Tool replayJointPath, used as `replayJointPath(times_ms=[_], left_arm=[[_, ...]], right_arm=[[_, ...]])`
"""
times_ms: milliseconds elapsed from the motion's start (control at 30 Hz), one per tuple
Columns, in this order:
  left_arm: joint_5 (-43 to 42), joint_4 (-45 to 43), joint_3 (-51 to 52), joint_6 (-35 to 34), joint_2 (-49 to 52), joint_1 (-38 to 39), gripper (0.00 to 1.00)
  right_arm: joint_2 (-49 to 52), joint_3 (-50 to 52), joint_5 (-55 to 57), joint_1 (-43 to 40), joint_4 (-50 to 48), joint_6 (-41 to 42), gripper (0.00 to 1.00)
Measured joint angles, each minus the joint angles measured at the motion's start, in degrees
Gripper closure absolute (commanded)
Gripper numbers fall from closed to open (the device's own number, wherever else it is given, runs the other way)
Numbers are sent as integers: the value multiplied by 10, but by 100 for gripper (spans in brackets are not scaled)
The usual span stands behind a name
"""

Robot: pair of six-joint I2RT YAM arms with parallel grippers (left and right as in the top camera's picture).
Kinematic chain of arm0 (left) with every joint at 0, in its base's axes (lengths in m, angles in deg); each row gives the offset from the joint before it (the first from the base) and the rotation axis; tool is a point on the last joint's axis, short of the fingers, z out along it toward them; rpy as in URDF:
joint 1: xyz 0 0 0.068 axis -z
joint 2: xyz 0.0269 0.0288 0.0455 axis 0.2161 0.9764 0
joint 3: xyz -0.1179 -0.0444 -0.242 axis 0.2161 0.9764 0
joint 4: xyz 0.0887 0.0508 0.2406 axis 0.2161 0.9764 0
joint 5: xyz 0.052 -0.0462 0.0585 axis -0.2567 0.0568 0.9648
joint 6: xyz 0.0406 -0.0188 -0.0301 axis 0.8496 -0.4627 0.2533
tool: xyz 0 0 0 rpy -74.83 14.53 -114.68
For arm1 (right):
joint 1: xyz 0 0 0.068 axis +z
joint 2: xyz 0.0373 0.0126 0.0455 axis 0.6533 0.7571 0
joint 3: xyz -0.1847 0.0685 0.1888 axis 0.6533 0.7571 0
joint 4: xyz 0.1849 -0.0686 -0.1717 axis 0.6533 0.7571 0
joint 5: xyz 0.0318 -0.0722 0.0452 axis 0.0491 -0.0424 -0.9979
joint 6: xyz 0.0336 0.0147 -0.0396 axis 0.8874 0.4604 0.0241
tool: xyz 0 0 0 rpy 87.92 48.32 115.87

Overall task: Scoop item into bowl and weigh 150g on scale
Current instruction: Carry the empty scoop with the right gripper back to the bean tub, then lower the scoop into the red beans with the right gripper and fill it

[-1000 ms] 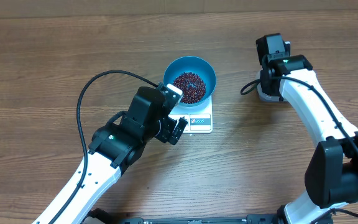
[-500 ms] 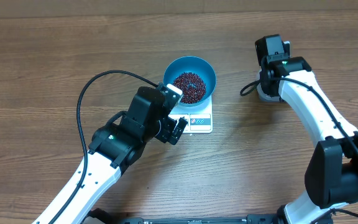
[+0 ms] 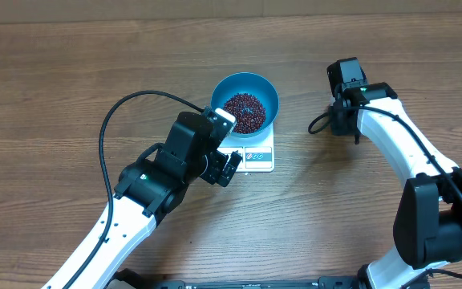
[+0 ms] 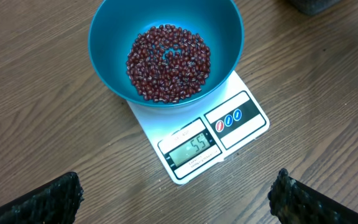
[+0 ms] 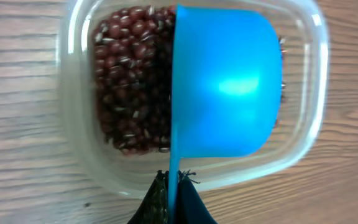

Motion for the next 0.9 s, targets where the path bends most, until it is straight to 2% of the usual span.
replayJointPath(times_ms=[433, 900], left_arm=[[0, 0, 0, 0, 0, 0, 1], [0, 0, 0, 0, 0, 0, 0]], right_arm=[[-8, 0, -134, -25, -36, 7, 96], [-16, 0, -328, -124, -44, 33, 96]])
